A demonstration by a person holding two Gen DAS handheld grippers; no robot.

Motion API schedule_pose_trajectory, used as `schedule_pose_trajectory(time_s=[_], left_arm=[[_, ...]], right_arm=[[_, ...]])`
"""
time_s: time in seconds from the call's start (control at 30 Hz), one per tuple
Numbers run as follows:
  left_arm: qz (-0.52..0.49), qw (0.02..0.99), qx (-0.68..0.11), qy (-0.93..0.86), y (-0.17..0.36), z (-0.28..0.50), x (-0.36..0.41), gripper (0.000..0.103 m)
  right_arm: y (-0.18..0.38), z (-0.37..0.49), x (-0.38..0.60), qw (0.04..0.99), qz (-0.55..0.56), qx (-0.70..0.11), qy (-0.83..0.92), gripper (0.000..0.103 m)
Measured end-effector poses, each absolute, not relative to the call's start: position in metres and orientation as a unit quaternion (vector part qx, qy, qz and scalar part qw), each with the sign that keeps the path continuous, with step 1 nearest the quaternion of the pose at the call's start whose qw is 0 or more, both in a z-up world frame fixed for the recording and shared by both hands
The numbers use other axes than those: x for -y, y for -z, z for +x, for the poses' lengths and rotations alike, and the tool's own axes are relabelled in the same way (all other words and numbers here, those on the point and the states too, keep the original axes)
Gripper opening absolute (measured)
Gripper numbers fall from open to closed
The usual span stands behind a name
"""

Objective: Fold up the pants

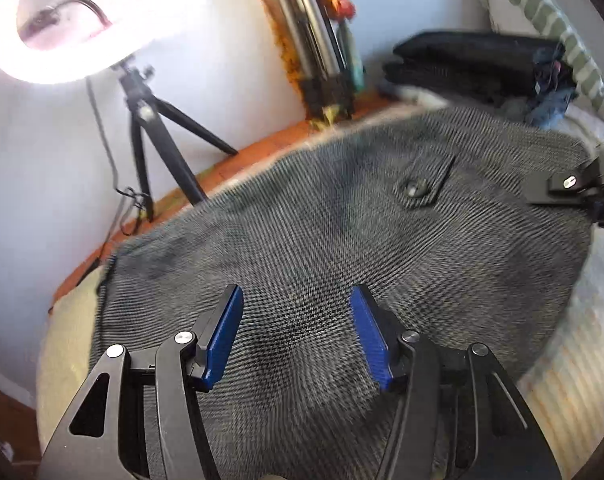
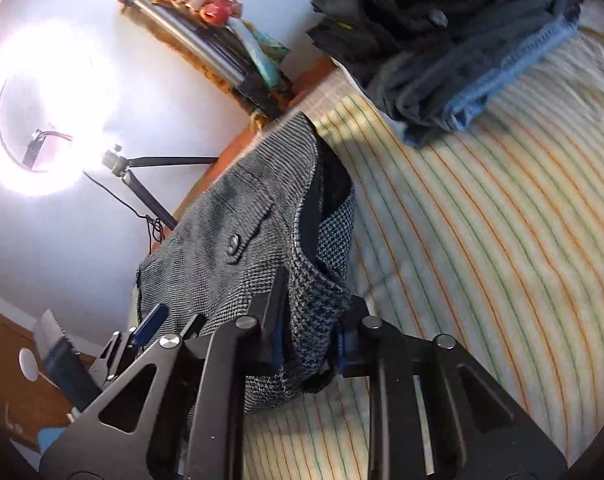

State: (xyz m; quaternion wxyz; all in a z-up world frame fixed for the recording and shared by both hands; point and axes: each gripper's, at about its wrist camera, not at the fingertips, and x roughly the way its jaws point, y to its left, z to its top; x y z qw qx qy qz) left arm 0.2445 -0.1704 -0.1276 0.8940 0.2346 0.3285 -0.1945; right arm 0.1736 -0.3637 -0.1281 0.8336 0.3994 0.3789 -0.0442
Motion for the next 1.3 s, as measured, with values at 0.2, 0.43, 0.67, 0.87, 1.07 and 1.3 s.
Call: schedule_pose_trajectory(time_s=[0.2, 0.43, 0.67, 0.87, 1.07, 1.3], left_arm=[[0.239, 0.886, -0.335, 0.214, 0.125, 0.216, 0.176, 0.055], [0.168, 0.881, -0.383, 0.222, 0.123, 0.228, 0.16, 0.055], [0.152, 0.896, -0.367, 0.199, 0.103, 0.204, 0.115, 0.055], [0.163, 0.868, -0.416, 0.217, 0.137, 0.198, 0.114, 0.055], [0.101, 0.896, -0.392, 0.184, 0.081, 0.203, 0.062, 0.055], [-0.003, 0.936, -0.348, 0.052, 0.029, 0.212, -0.059, 0.056]], right_arm=[[0.113, 0.177, 0.358, 0.851, 0.371, -0.37, 0.036, 0.014], [0.092, 0.18, 0.347, 0.869, 0.342, -0.357, 0.024, 0.013], [0.066, 0.183, 0.336, 0.884, 0.32, -0.341, -0.004, 0.012], [0.045, 0.188, 0.314, 0.898, 0.286, -0.335, -0.023, 0.012], [0.018, 0.193, 0.28, 0.911, 0.24, -0.332, -0.056, 0.012], [-0.004, 0.209, 0.233, 0.921, 0.18, -0.331, -0.096, 0.011]])
